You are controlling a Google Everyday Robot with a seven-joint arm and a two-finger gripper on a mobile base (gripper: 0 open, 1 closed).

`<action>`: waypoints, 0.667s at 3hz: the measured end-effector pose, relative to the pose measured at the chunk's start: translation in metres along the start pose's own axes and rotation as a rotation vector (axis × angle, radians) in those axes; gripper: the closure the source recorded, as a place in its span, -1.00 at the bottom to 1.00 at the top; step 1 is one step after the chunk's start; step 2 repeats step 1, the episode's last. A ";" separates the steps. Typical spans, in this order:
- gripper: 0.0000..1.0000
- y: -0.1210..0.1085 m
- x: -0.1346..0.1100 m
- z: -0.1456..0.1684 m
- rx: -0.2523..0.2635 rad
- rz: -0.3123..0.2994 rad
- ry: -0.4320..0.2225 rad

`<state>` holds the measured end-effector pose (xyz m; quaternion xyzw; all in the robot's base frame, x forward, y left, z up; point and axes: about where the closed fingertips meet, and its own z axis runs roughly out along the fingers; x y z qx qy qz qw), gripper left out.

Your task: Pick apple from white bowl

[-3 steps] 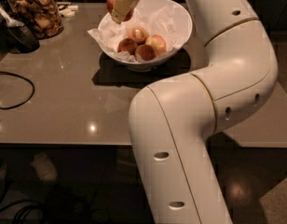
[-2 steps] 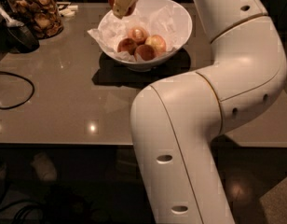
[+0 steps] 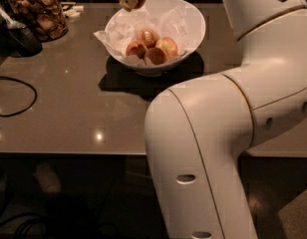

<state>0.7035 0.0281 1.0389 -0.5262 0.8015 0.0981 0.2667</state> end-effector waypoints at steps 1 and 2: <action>1.00 0.006 0.006 -0.026 0.009 0.021 -0.014; 1.00 0.006 0.006 -0.026 0.009 0.021 -0.014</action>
Offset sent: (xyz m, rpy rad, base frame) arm 0.0000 0.0000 0.0000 0.0000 0.0000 0.0000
